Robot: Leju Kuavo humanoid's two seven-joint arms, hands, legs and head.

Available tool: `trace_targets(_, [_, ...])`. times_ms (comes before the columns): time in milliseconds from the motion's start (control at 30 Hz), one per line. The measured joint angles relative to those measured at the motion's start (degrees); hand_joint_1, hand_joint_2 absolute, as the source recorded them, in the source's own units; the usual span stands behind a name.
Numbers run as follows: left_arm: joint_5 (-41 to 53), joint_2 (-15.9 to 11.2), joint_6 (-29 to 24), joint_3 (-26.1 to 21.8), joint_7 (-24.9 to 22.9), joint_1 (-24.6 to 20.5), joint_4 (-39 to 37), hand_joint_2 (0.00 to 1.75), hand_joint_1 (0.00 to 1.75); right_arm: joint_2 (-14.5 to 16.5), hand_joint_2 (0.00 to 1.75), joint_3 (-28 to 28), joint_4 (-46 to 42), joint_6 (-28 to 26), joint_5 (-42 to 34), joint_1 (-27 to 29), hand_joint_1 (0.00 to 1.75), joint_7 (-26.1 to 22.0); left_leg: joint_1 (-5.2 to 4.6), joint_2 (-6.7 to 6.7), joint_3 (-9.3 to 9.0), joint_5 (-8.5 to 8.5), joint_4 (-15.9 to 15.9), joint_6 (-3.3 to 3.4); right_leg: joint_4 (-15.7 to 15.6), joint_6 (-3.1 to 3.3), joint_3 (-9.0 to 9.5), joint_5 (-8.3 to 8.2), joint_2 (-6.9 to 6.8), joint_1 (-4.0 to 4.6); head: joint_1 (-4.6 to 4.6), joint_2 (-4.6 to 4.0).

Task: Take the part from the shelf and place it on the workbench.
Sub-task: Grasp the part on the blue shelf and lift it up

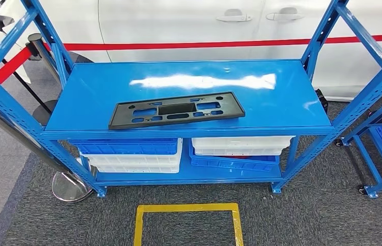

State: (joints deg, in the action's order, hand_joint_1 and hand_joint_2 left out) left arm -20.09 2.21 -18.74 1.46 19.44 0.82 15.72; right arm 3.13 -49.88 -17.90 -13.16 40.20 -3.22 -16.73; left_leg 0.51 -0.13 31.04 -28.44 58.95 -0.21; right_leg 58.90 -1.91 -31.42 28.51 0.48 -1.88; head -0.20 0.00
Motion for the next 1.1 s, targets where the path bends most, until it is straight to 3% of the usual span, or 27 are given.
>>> trace_targets(200, [-1.3,0.1,-1.4,0.6,2.4,-0.8,-1.0,0.0,0.0,0.9,1.75,1.0,-6.2,-0.3,-1.5,-0.9,0.0,-6.5,-0.01,-0.01,-0.09,0.01,0.0,0.01,0.0,-0.01,0.01,-0.01,-0.01,-0.01,0.01,0.0])
trace_targets(433, [-1.4,0.1,-2.4,1.4,3.1,-1.1,-1.7,0.0,0.0,1.2,1.75,6.4,-17.0,-3.0,-3.0,0.2,0.0,-9.3,-0.02,-0.01,-0.09,0.01,0.0,0.01,0.0,-0.02,0.01,-0.02,0.0,-0.01,0.0,0.0])
trace_targets(567, [-1.2,0.1,-2.9,1.6,3.2,-1.2,-1.8,0.0,0.0,1.2,1.75,10.9,-22.8,-4.7,-3.0,0.9,0.0,-10.2,-0.17,-0.03,0.06,-0.12,0.4,0.38,-0.3,-0.32,0.04,-0.21,-0.01,-0.4,-0.03,-0.01])
trace_targets(700, [-1.0,0.1,-3.0,2.1,3.4,-1.3,-2.1,0.0,0.0,0.9,0.0,16.3,-28.8,-6.4,-2.9,1.4,0.0,-11.1,-0.39,-0.03,0.32,-0.18,0.7,0.93,-0.4,-0.85,0.08,-0.39,-0.01,-0.61,-0.03,-0.01])
trace_targets(733, [-1.0,0.1,-3.0,2.3,3.4,-1.3,-2.1,0.0,0.0,0.8,0.0,17.8,-30.4,-6.8,-2.9,1.5,0.0,-11.3,-0.43,-0.03,0.34,-0.08,0.5,1.18,-0.6,-1.11,0.15,-0.51,0.0,-0.57,-0.04,-0.01])
trace_targets(800, [-0.9,0.2,-3.1,2.6,3.5,-1.4,-2.2,0.0,0.0,0.4,0.87,20.8,-33.5,-7.5,-3.2,1.6,0.0,-11.6,-0.1,0.08,-0.15,0.59,-0.5,2.0,-0.2,-1.45,0.06,-0.05,-0.1,-0.46,0.07,-0.01])
trace_targets(867, [-0.9,0.3,-3.1,2.9,3.6,-1.5,-2.2,0.0,0.0,-0.1,1.75,23.9,-36.7,-7.9,-4.2,1.9,0.0,-11.8,0.12,0.26,-0.62,1.27,-1.6,2.75,4.3,-1.29,-2.02,2.66,-0.22,-0.17,0.3,0.0])
trace_targets(933, [-0.9,0.4,-3.1,3.1,3.6,-1.5,-2.4,0.0,0.0,-0.7,1.75,27.2,-39.9,-8.0,-5.9,2.3,0.0,-11.8,-0.21,0.34,-0.58,1.4,-1.7,2.99,11.7,-1.01,-5.79,5.94,-0.24,0.13,0.42,0.0])
trace_targets(967, [-0.9,0.4,-3.1,3.2,3.6,-1.5,-2.5,0.0,0.0,-0.9,1.75,29.0,-41.4,-8.0,-6.7,2.6,0.0,-11.9,-0.35,0.33,-0.59,1.38,-1.7,3.0,14.2,-0.9,-7.17,6.44,-0.24,0.21,0.42,0.0])
trace_targets(1000, [-0.9,0.5,-3.1,3.4,3.6,-1.5,-2.6,0.0,0.0,-1.2,1.75,30.7,-43.0,-8.0,-7.5,2.9,0.0,-11.9,-0.49,0.3,-0.65,1.32,-1.6,3.01,14.7,-0.74,-7.65,5.77,-0.25,0.28,0.42,0.0])
trace_targets(1033, [-0.8,0.5,-3.1,3.6,3.6,-1.5,-2.7,0.0,0.0,-1.4,1.75,32.4,-44.6,-8.0,-8.2,3.1,0.0,-12.0,-0.6,0.27,-0.76,1.21,-1.6,2.98,12.8,-0.5,-7.01,3.96,-0.26,0.35,0.42,0.0])
trace_targets(1100, [-0.7,0.6,-3.1,3.9,3.6,-1.5,-2.7,0.0,0.0,-1.8,1.75,35.0,-46.9,-8.0,-9.3,3.2,0.0,-12.1,-0.83,0.22,-1.0,0.86,-1.4,2.8,5.2,0.26,-3.64,-0.34,-0.32,0.69,0.4,-0.01])
